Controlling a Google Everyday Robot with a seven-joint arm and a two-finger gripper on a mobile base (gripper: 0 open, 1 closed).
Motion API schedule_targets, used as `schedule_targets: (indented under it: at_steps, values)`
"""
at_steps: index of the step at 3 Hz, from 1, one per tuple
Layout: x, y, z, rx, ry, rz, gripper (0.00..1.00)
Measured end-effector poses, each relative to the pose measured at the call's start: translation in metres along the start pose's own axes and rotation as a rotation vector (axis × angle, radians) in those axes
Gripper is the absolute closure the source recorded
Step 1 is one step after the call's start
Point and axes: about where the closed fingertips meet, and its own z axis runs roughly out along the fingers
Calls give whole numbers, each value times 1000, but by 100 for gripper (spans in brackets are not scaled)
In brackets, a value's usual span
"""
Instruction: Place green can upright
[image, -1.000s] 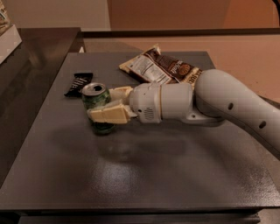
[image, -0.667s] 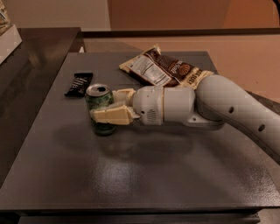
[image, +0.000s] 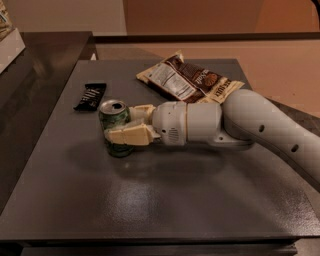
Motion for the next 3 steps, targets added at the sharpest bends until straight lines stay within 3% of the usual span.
schedule_targets:
  at_steps: [1, 2, 3]
  values:
    - [1, -1, 2, 4, -1, 25, 13]
    - [1, -3, 3, 8, -2, 46, 0]
    - [1, -3, 3, 8, -2, 46, 0]
